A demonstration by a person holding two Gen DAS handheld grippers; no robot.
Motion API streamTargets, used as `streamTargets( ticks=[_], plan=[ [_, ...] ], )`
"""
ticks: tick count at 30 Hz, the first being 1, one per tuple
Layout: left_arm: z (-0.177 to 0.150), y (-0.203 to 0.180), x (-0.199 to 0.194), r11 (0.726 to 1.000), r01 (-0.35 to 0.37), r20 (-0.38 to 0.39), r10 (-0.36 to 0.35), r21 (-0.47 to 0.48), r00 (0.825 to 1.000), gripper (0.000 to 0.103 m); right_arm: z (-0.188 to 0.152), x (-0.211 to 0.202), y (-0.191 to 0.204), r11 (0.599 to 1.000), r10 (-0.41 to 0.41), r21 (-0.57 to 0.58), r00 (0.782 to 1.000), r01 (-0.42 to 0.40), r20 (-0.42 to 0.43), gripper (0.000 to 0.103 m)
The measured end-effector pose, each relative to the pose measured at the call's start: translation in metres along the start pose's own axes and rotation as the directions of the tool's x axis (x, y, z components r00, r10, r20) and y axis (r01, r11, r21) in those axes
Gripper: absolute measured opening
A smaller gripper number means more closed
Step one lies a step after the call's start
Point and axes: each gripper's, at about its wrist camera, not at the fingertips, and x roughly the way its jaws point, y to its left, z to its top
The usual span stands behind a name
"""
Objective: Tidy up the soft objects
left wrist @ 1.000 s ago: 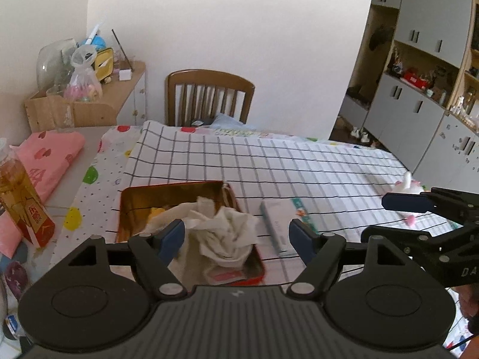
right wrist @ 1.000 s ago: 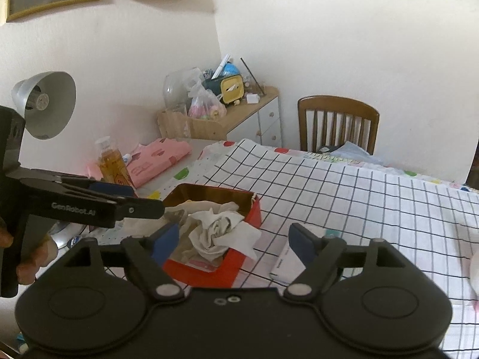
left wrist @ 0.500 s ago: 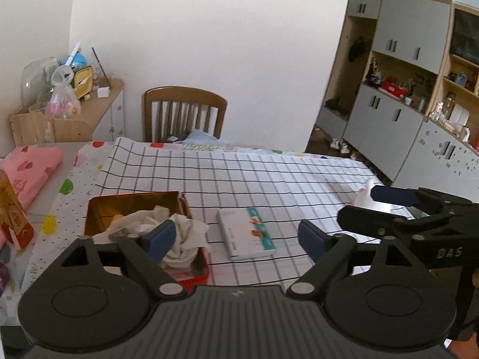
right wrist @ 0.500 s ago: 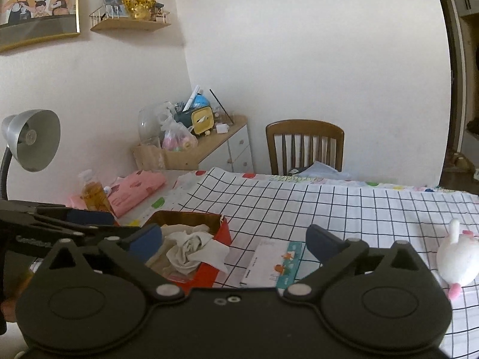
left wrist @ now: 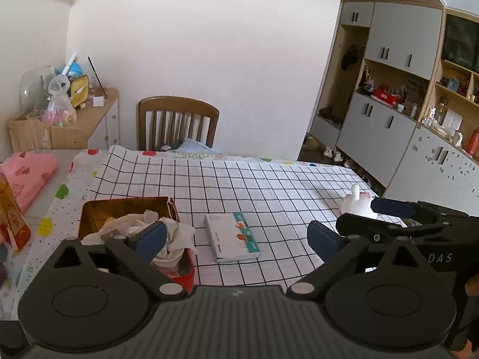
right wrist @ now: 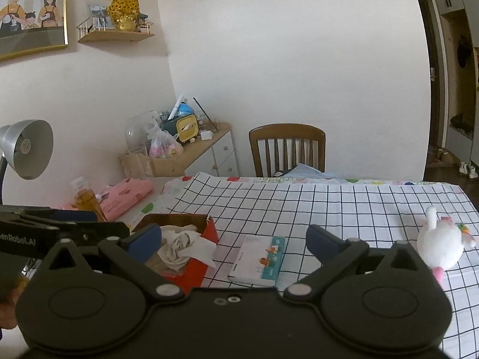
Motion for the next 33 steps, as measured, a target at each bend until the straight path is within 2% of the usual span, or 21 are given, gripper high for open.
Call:
streamTargets(
  ticks=[7, 15, 20, 25, 33],
  plan=[
    [-0.001, -0.003, -0.008, 1.0, -0.022, 0.018, 0.022, 0.018, 1.0, 0.102, 0.001, -0.008, 0.006, 1.0, -0.018, -0.008, 1.0, 0.018, 0.023, 0.103],
    [-0.002, -0.004, -0.013, 1.0, -0.005, 0.028, 0.004, 0.027, 1.0, 0.102, -0.003, -0.015, 0.005, 0.998, -0.05, 0.037, 0.999, 0.049, 0.017, 0.103],
    [-0.003, -0.004, -0.016, 0.999, -0.018, 0.034, 0.016, 0.036, 0.999, 0.102, -0.005, -0.018, 0.006, 0.996, -0.074, 0.06, 0.997, 0.073, 0.016, 0.103],
    [-0.002, -0.006, -0.019, 0.998, -0.029, 0.052, 0.026, 0.05, 0.998, 0.102, -0.01, -0.026, 0.014, 0.992, -0.116, 0.062, 0.992, 0.112, 0.058, 0.103],
    [-0.002, -0.008, -0.019, 0.998, -0.022, 0.049, 0.019, 0.059, 0.999, 0.102, -0.01, -0.029, 0.016, 0.987, -0.157, 0.058, 0.985, 0.153, 0.069, 0.103]
  ],
)
